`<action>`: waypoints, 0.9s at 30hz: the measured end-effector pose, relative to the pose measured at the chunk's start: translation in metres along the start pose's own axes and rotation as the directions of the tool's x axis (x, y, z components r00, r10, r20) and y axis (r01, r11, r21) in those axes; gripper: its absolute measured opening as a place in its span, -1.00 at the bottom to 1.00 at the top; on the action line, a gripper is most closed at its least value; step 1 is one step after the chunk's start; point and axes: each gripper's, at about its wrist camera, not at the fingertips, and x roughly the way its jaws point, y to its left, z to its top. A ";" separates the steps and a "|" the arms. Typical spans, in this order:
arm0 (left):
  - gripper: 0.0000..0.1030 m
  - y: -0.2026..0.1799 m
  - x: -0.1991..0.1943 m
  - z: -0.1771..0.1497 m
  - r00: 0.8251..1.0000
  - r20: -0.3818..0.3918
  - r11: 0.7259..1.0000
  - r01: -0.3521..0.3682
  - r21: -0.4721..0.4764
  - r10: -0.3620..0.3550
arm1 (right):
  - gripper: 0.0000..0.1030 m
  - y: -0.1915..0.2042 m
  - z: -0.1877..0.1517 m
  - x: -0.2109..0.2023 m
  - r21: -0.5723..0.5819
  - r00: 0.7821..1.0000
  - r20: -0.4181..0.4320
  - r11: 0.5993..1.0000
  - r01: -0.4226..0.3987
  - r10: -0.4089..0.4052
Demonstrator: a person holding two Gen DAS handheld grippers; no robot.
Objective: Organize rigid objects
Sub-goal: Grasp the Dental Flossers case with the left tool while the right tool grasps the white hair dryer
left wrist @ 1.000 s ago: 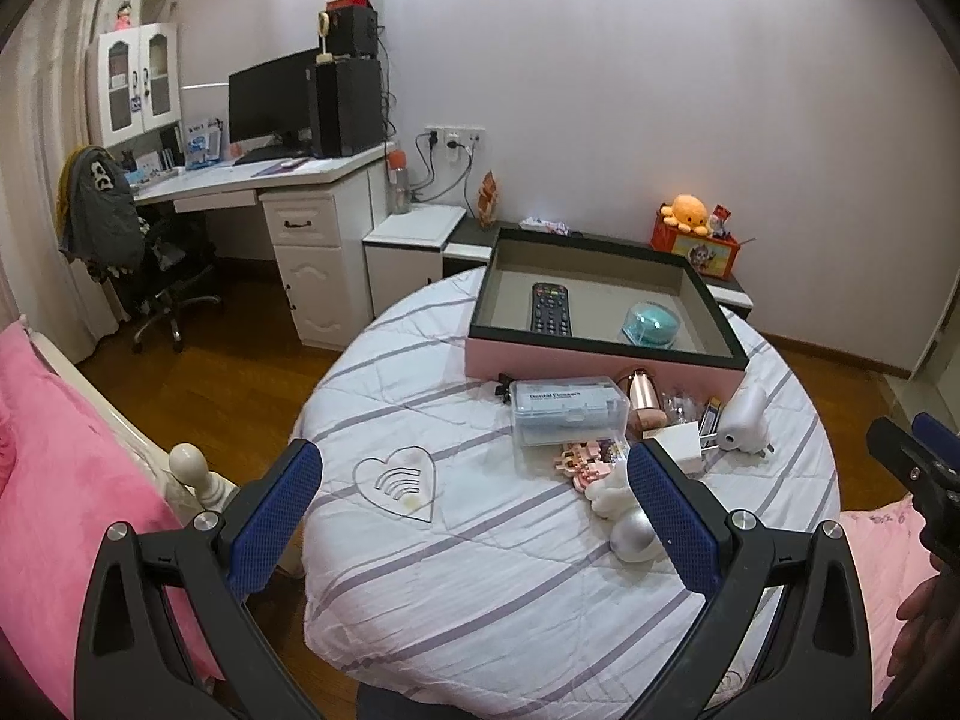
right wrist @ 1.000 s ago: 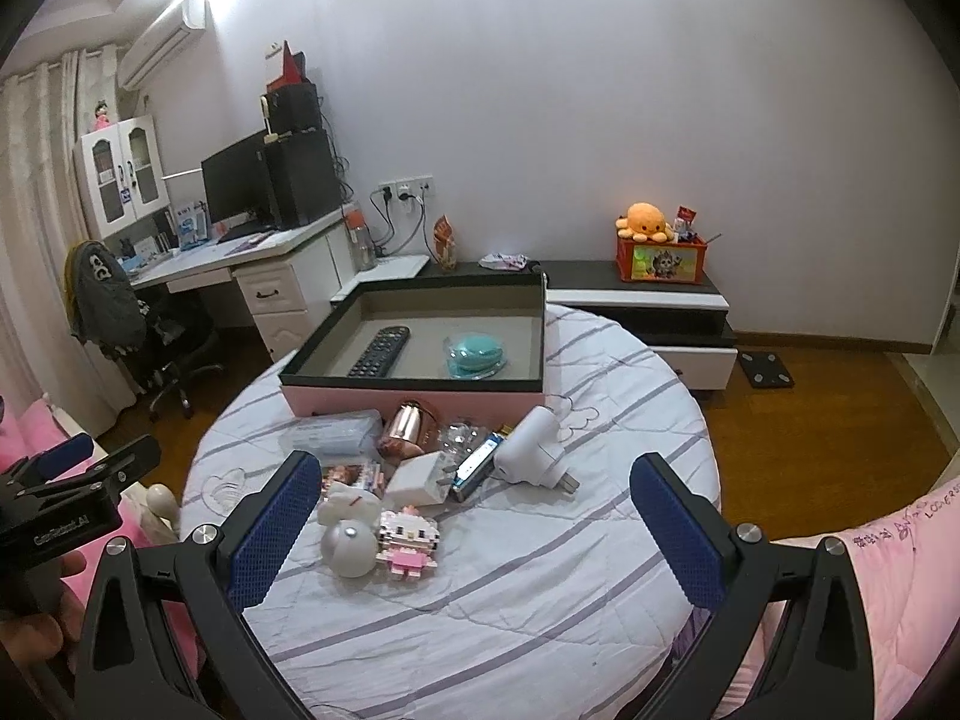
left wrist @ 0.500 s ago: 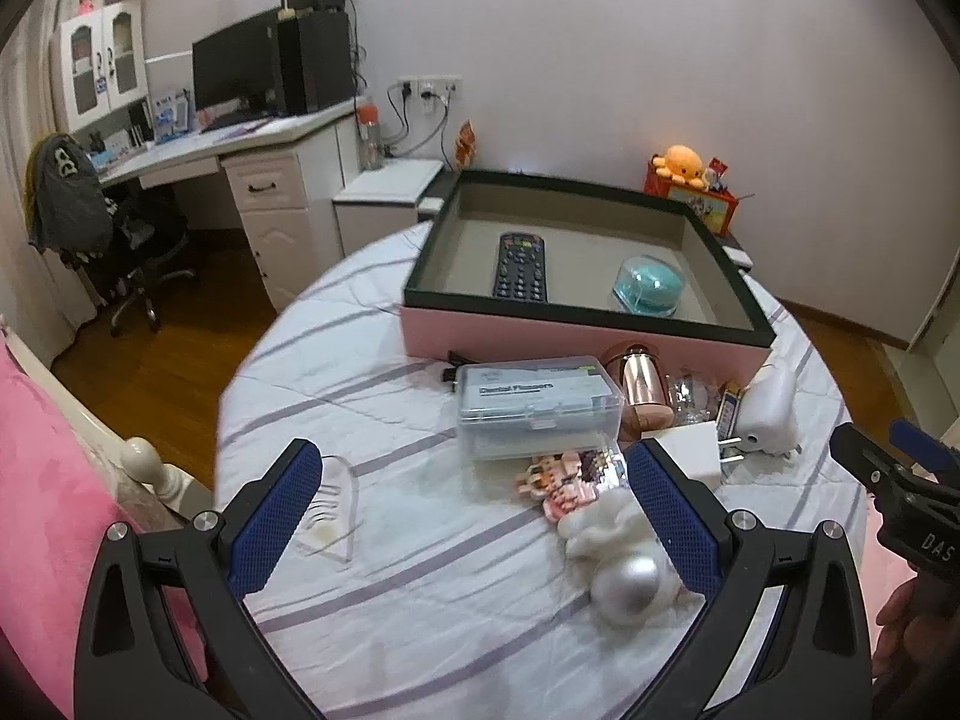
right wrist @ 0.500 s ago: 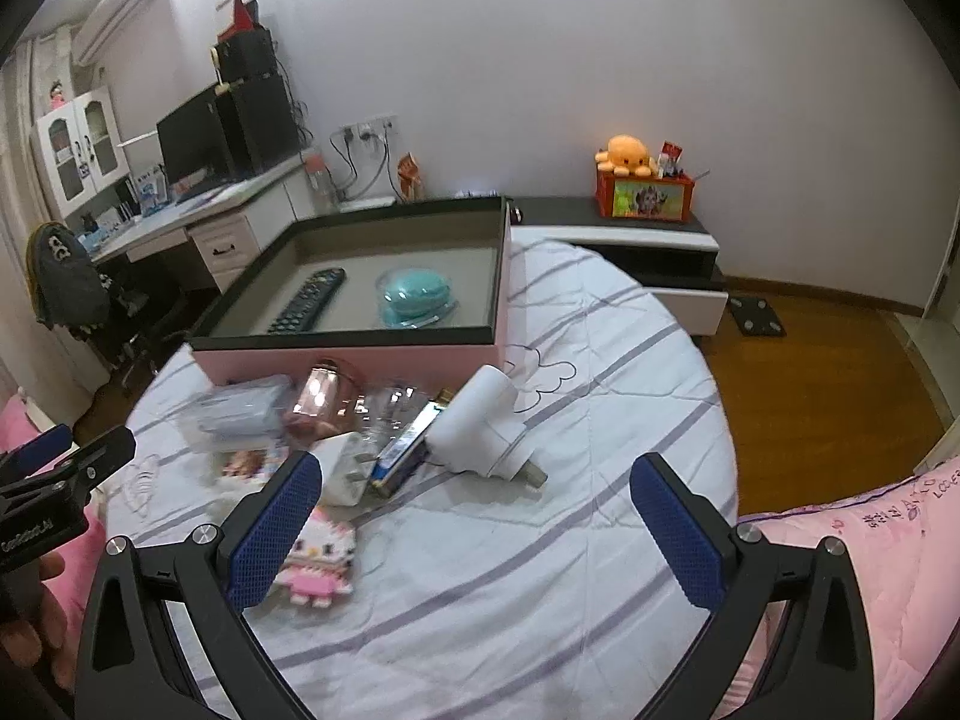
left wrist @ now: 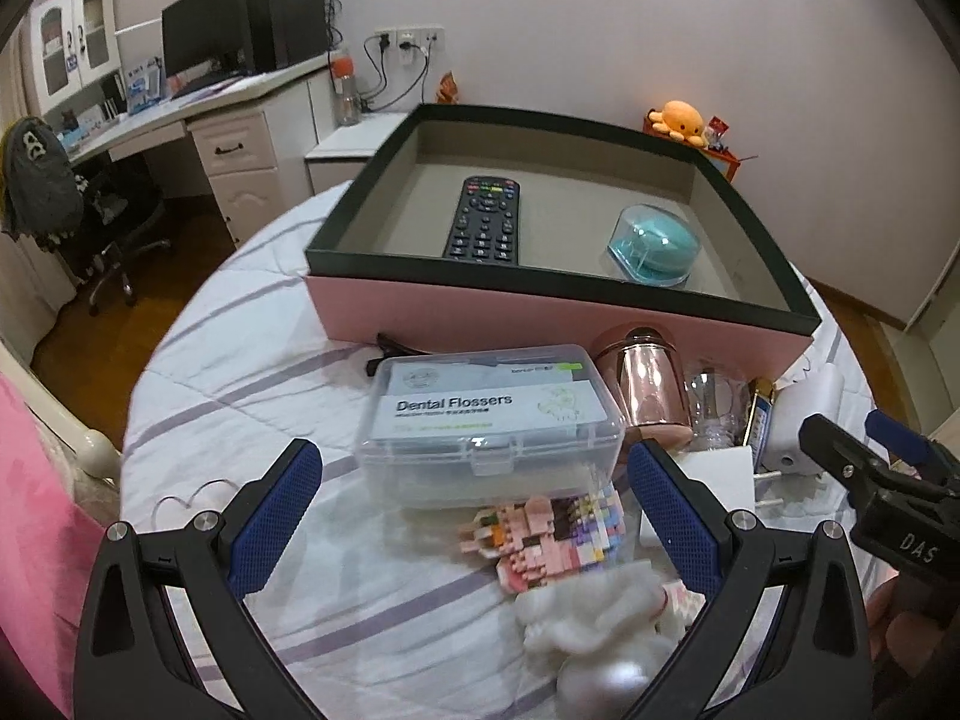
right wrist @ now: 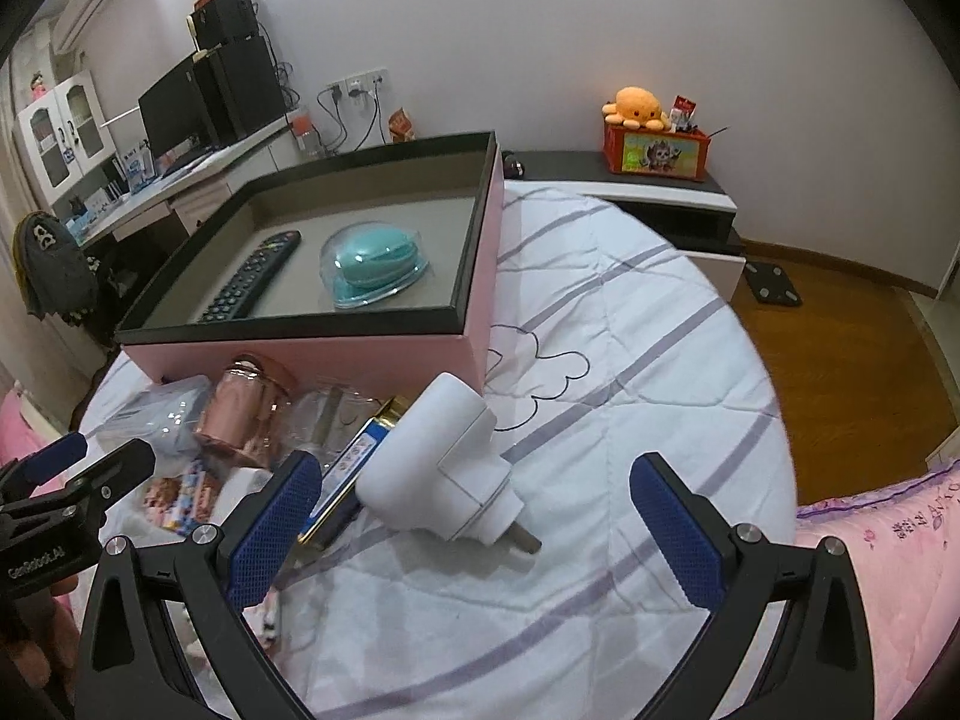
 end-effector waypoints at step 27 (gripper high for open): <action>0.79 0.023 0.016 -0.003 0.998 0.001 0.996 0.056 -0.068 -0.056 | 0.17 0.004 -0.009 0.010 -0.009 0.995 -0.004 0.995 -0.100 0.100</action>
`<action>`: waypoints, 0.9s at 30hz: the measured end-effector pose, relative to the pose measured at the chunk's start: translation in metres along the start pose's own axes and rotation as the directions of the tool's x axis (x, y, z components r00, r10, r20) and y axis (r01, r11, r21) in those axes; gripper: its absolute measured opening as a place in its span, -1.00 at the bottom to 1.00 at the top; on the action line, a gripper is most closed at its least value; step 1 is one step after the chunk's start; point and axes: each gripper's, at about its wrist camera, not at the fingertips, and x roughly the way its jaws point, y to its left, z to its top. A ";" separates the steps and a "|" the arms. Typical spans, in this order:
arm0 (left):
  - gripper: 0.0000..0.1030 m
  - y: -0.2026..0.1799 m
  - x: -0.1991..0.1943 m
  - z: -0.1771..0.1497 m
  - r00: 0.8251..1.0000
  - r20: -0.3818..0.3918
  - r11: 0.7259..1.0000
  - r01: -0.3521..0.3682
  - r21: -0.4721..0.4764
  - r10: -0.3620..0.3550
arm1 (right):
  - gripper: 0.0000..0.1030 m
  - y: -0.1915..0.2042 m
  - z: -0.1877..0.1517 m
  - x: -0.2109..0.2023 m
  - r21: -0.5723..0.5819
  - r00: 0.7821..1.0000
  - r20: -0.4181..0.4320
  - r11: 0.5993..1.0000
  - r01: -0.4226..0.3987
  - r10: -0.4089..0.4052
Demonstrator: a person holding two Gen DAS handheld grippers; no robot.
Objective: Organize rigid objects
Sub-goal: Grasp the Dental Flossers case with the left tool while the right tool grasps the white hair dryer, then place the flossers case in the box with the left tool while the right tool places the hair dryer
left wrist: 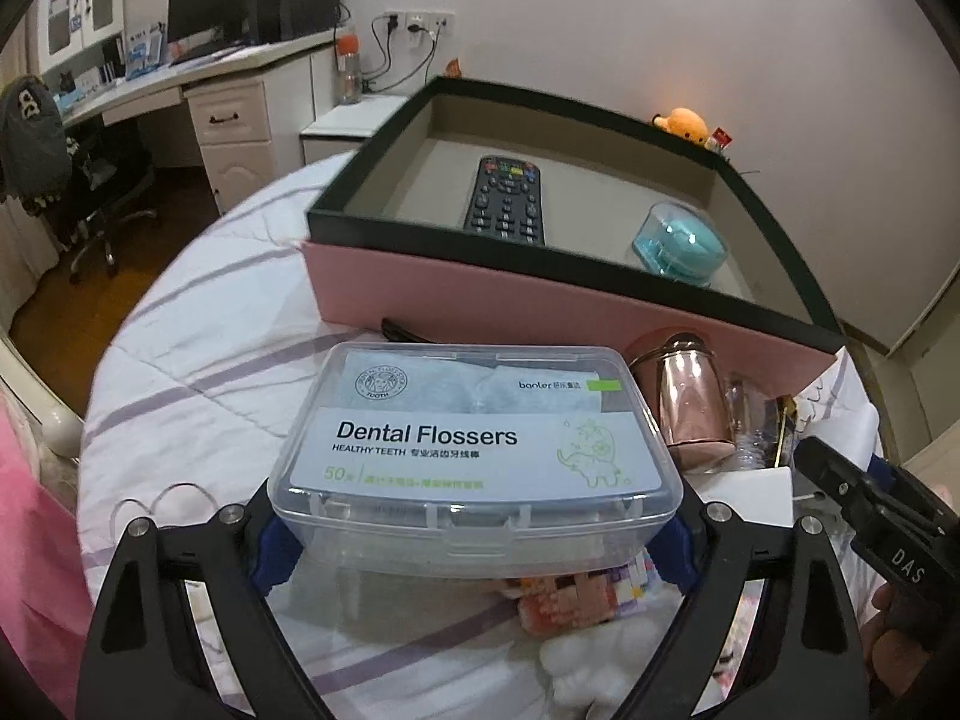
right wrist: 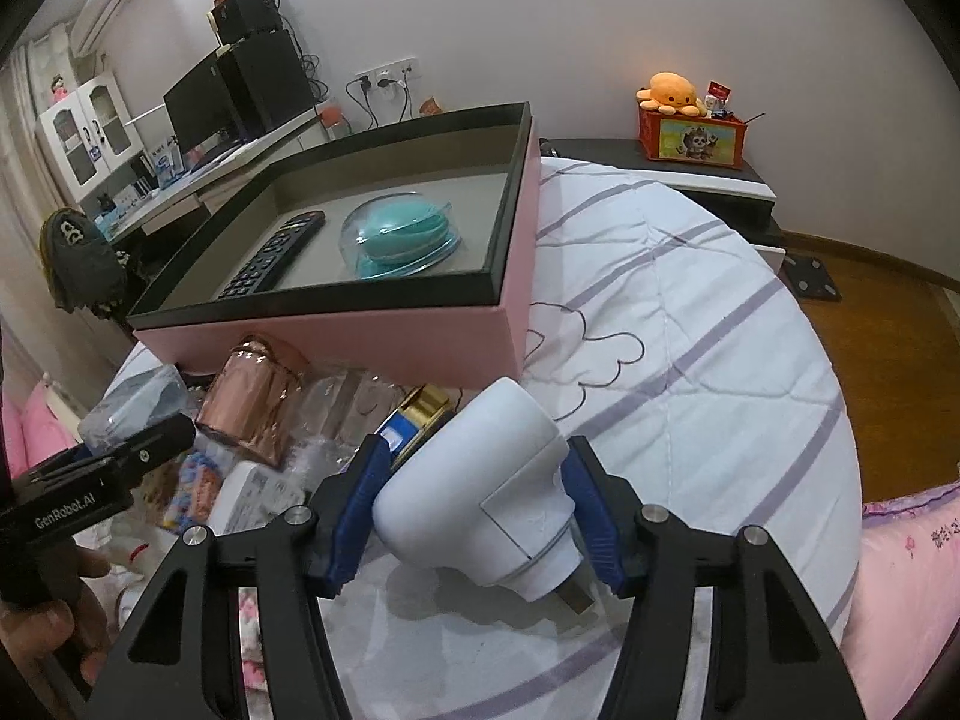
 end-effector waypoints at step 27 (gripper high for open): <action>0.79 0.003 -0.065 0.072 0.984 0.176 0.998 0.017 0.061 -0.028 | 0.18 0.059 0.067 -0.049 -0.143 0.983 0.133 0.984 -0.106 0.125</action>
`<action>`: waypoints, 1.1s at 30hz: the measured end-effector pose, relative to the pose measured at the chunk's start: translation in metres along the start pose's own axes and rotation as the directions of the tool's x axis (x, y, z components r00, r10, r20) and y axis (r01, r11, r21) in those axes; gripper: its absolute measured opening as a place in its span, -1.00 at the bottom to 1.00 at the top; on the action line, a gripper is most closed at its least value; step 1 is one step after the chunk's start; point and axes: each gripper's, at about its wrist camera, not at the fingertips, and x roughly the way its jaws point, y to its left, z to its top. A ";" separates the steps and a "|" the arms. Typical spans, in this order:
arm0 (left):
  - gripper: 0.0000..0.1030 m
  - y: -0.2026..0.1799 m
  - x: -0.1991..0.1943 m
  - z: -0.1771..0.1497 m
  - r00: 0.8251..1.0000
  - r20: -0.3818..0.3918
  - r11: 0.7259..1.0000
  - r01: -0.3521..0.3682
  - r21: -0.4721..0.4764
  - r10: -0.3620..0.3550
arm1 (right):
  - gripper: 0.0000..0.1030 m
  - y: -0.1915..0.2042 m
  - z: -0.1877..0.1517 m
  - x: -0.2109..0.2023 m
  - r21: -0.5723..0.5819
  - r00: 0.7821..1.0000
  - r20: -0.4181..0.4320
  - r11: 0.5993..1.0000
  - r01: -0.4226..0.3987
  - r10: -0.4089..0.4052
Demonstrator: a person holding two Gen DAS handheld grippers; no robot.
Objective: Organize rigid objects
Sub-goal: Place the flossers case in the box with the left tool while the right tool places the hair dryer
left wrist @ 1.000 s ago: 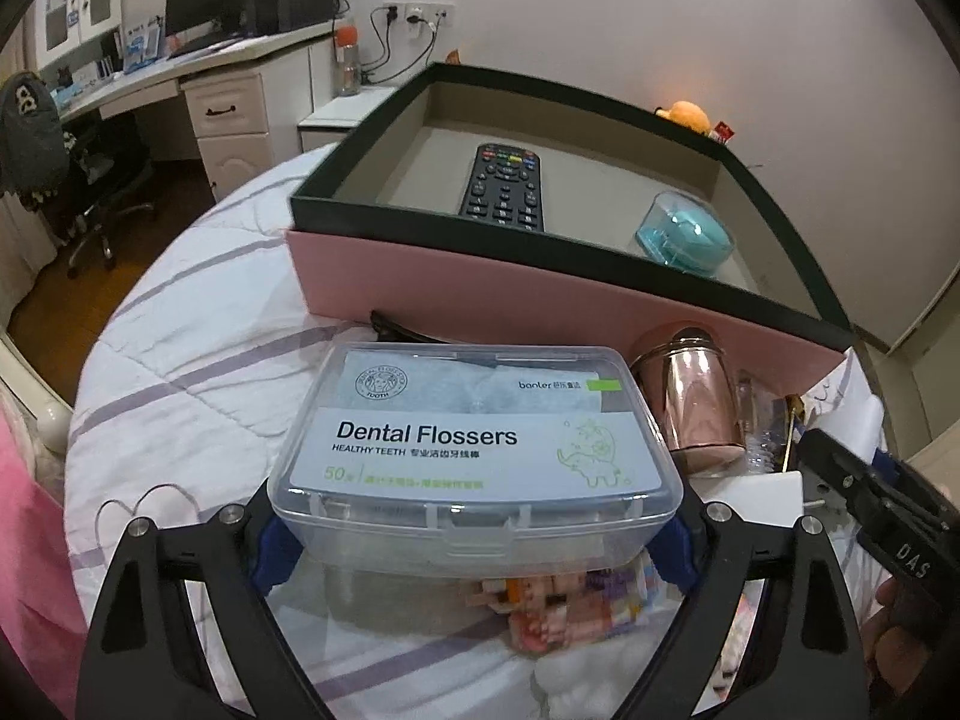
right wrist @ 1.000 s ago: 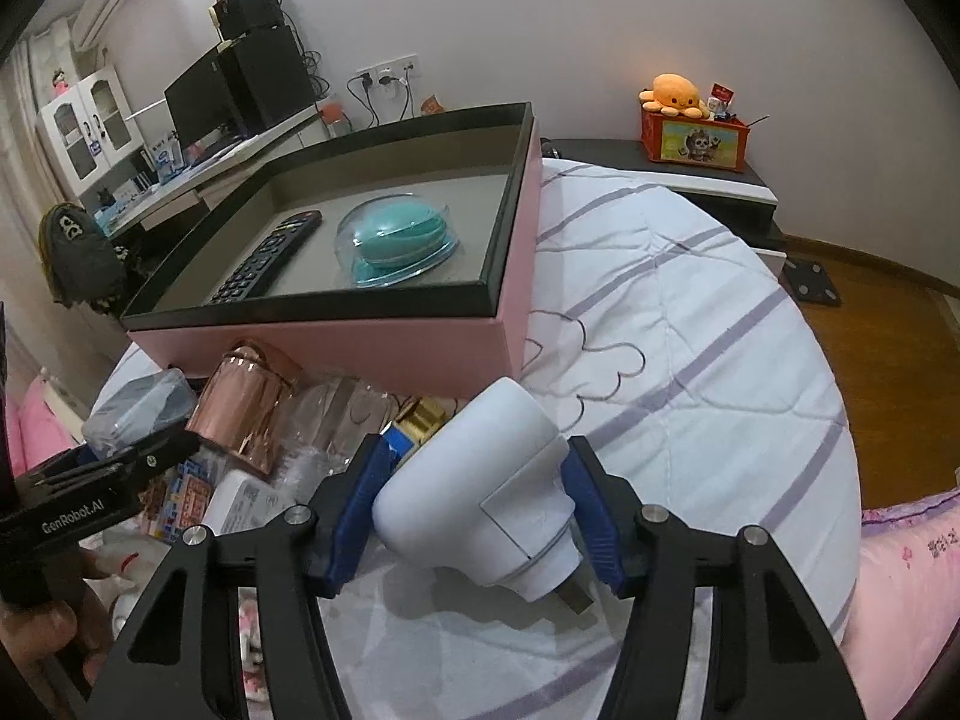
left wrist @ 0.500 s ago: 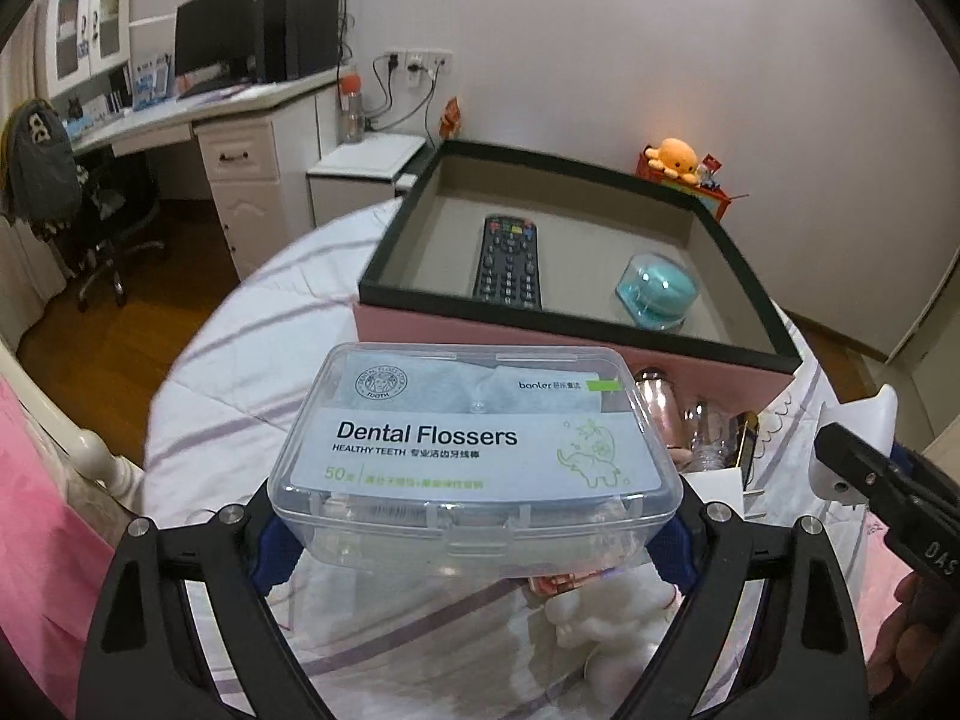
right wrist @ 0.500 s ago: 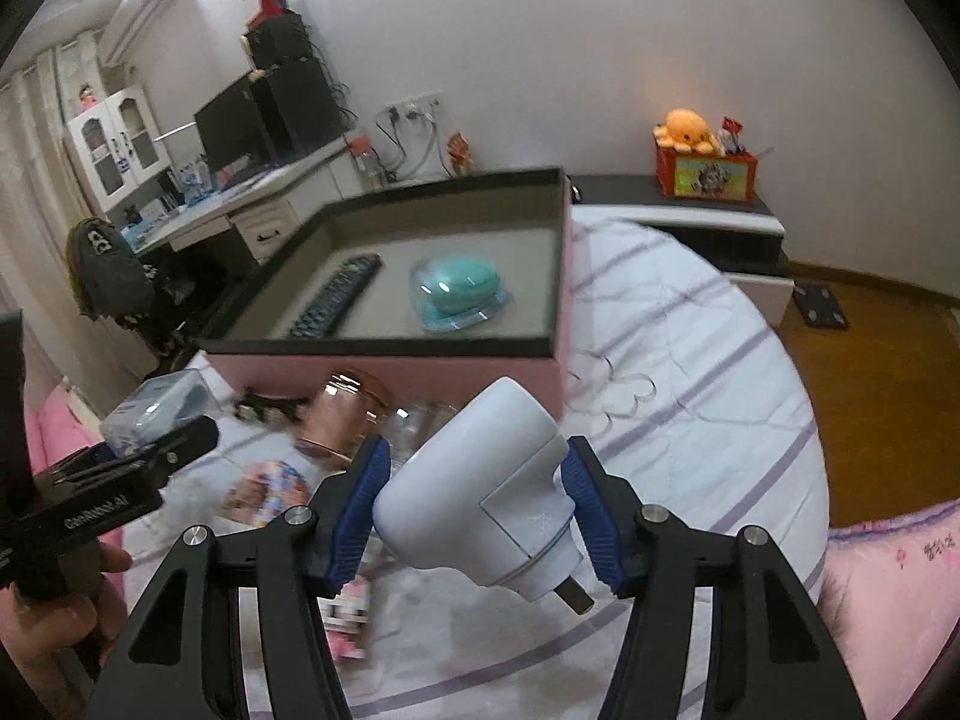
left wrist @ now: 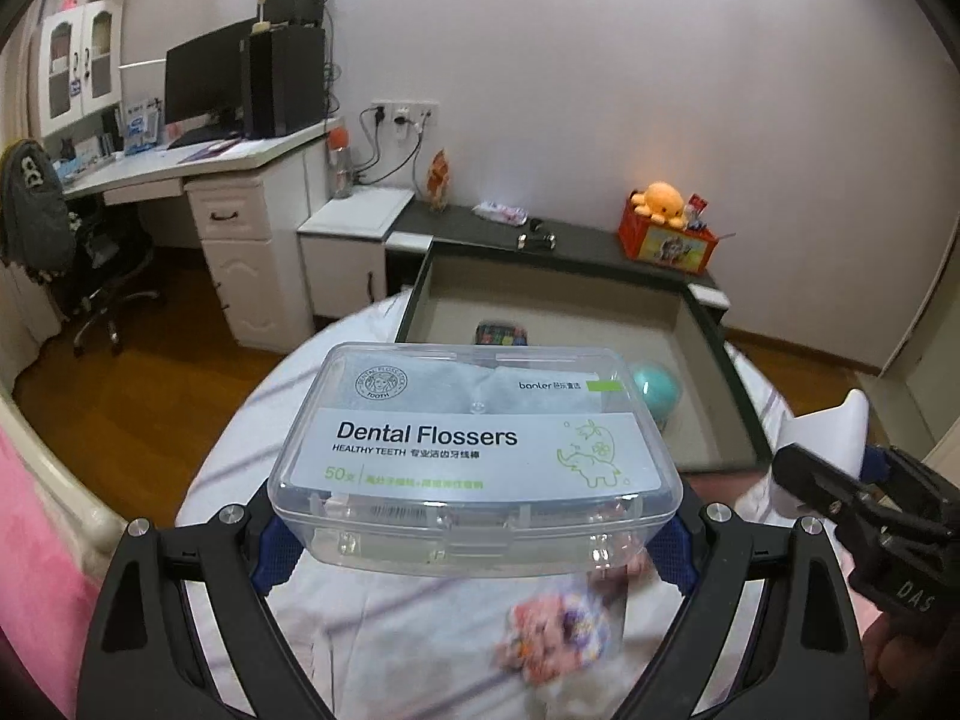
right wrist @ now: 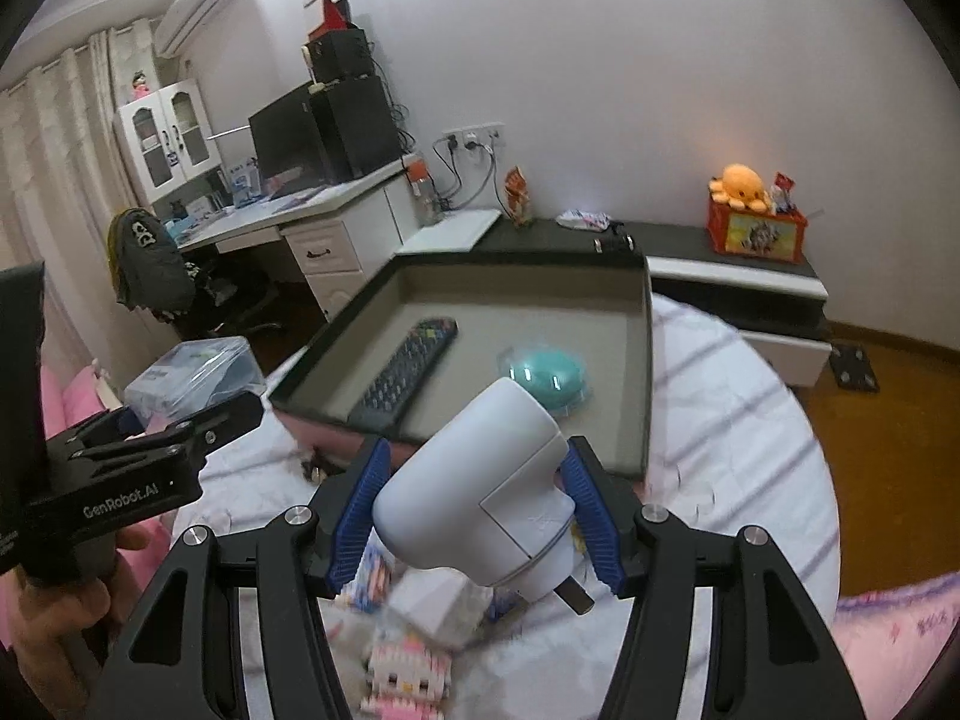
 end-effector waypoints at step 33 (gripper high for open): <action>0.82 -0.034 0.203 0.080 0.954 -0.295 0.989 -0.016 0.144 0.058 | 0.63 -0.062 0.081 0.180 0.018 0.958 -0.286 0.999 0.028 -0.021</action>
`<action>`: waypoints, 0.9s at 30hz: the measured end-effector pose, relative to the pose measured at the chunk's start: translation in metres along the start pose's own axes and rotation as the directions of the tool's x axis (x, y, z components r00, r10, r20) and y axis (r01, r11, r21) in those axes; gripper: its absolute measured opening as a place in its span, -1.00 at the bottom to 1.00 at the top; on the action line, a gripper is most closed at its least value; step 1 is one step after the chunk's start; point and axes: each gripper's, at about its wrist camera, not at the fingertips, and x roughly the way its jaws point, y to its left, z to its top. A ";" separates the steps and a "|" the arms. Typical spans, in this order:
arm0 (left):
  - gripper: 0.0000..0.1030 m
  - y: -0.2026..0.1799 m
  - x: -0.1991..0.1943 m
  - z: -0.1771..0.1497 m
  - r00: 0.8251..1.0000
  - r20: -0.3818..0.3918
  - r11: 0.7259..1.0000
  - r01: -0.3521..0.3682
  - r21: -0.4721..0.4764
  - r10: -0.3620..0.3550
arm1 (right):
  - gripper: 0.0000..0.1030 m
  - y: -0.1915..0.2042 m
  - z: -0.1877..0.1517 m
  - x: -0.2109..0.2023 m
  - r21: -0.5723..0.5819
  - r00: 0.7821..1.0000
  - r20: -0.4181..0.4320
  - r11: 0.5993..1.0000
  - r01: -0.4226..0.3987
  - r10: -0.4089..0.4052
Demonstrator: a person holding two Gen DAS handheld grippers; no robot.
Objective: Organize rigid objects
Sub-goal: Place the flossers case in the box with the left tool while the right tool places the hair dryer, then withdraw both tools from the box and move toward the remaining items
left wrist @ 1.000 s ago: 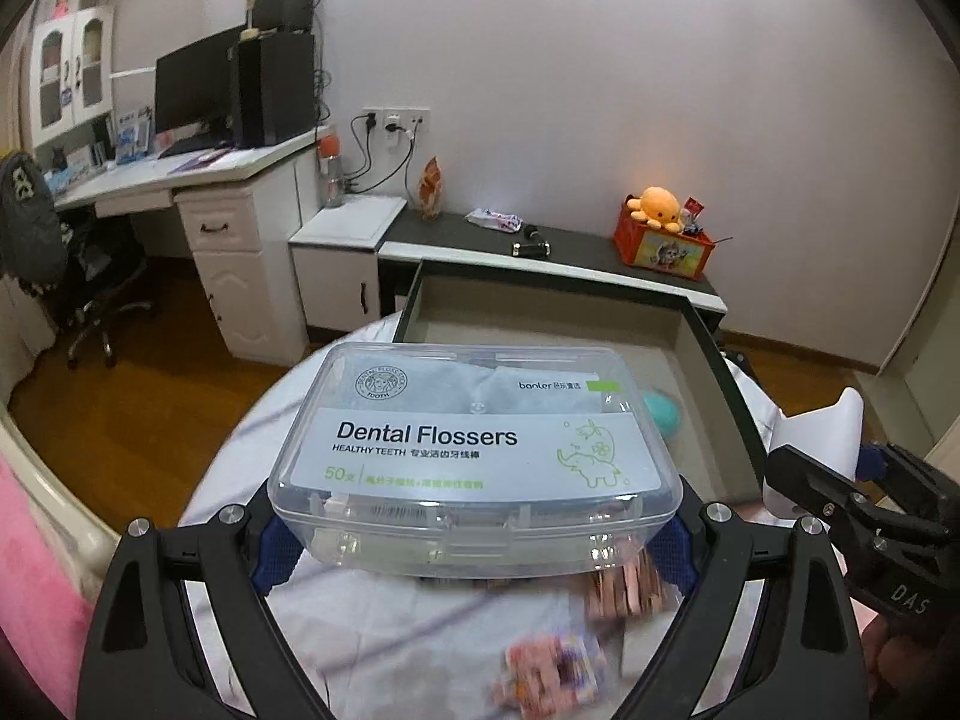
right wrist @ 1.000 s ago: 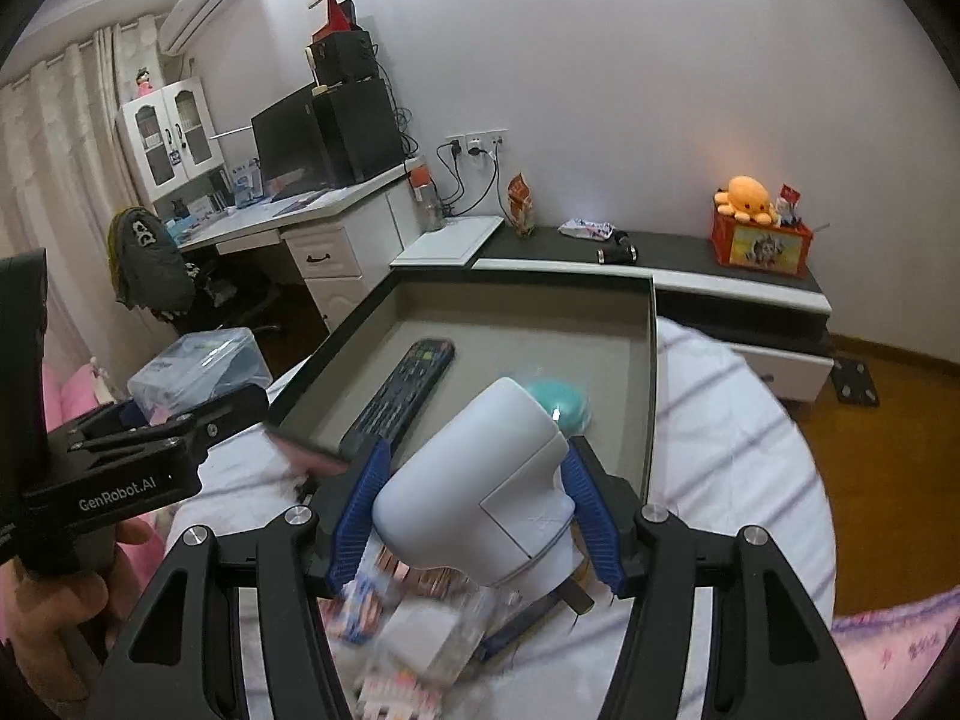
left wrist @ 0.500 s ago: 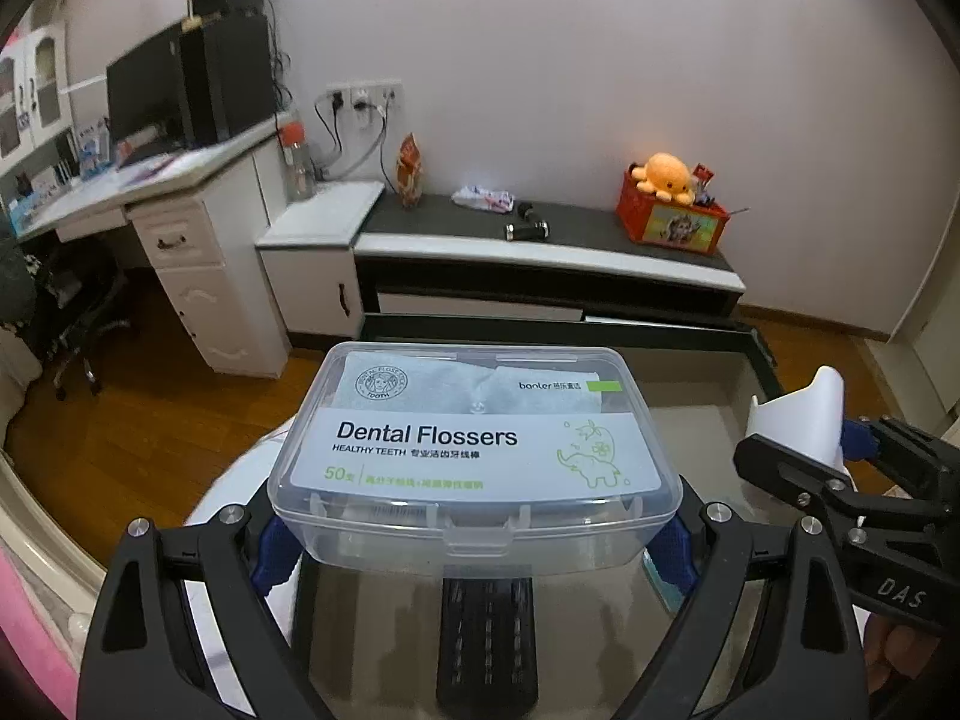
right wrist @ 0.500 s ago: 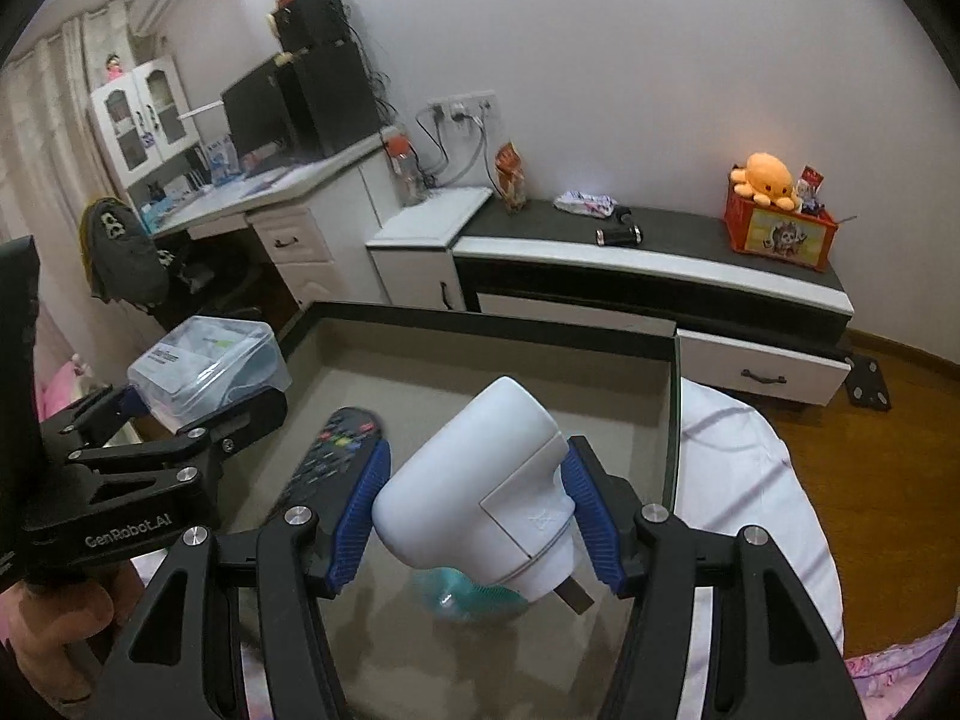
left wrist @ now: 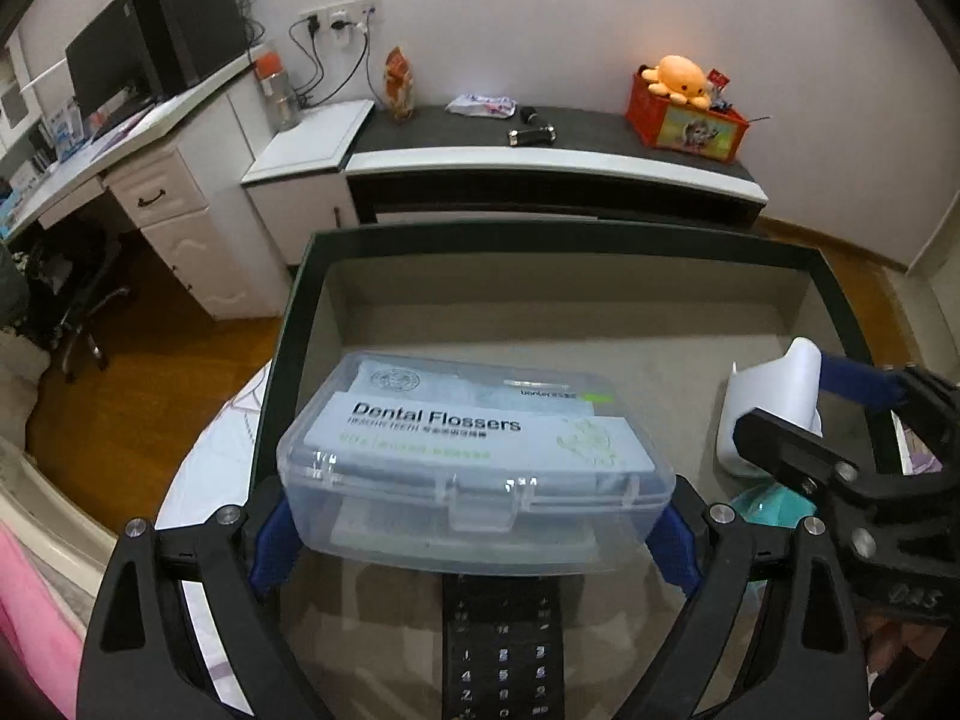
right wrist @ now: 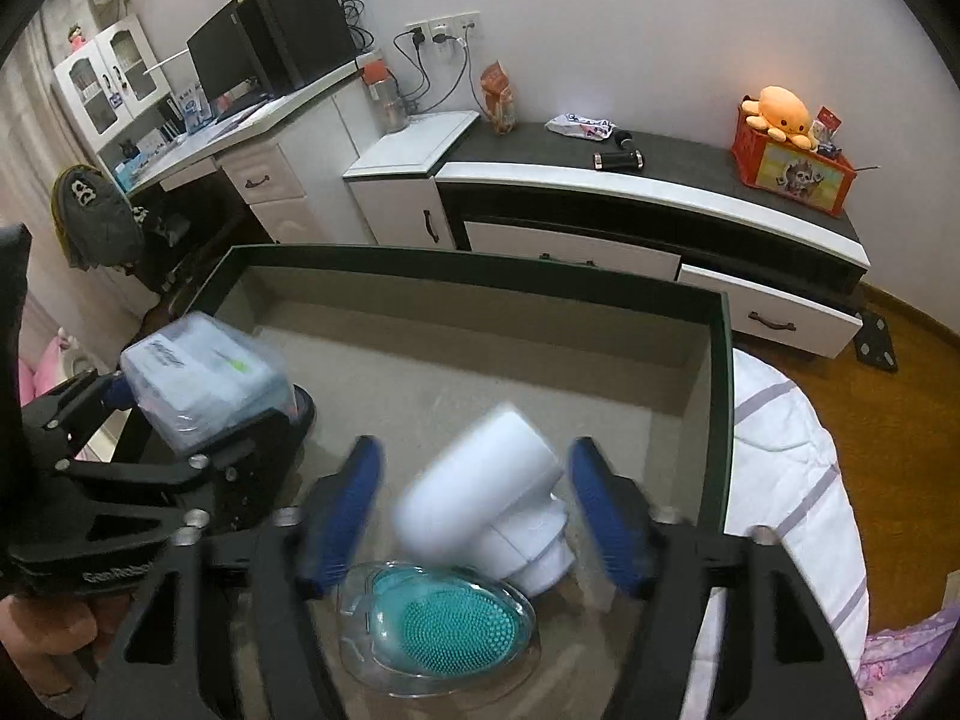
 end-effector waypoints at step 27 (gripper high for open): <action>1.00 0.009 -0.218 -0.139 0.947 0.316 0.994 -0.024 -0.106 0.057 | 1.00 0.045 -0.111 -0.182 0.104 0.955 0.293 0.995 0.007 -0.038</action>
